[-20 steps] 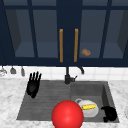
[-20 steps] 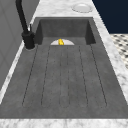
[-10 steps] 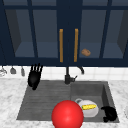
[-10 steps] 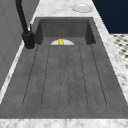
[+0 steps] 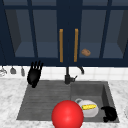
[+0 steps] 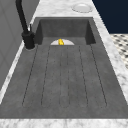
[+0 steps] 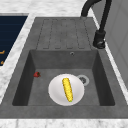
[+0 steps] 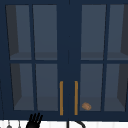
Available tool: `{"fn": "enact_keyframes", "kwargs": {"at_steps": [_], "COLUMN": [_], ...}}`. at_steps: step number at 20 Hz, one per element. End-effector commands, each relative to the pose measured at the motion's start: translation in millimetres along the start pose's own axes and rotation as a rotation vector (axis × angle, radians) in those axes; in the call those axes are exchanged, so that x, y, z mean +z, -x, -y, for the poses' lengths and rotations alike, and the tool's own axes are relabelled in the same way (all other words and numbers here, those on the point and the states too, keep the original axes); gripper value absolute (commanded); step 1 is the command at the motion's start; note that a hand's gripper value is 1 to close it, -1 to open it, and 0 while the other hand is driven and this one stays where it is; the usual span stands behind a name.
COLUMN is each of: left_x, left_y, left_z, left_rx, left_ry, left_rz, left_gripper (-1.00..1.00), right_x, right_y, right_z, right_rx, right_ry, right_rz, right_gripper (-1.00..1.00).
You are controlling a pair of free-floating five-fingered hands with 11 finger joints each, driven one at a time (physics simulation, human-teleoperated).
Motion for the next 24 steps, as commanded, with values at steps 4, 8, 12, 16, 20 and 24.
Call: {"fn": "enact_keyframes", "kwargs": {"at_steps": [4,8,12,16,20,24], "left_x": [1,1,2,3,0,-10], "left_y": [-12,-18,-26,-34,-39,-42], "left_z": [-12,-18,-27,-38,-44,-48], "left_rx": [-0.008,-0.008,-0.008,0.004,0.001,0.007], "left_ry": [0.089,0.096,0.102,0.109,0.126,0.141], "left_rz": [0.13,0.144,0.159,0.165,0.151,0.133], "left_gripper": [-1.0,-1.0,-1.0,-1.0,-1.0,-1.0], "right_x": [0,0,0,0,0,0], "right_y": [0,0,0,0,0,0], "right_z": [0,0,0,0,0,0], "right_rx": [0.0,0.0,0.0,0.0,0.0,0.0], "right_ry": [0.0,0.0,0.0,0.0,0.0,0.0], "right_rz": [0.0,0.0,0.0,0.0,0.0,0.0], "right_gripper": [0.0,0.0,0.0,0.0,0.0,0.0]}}
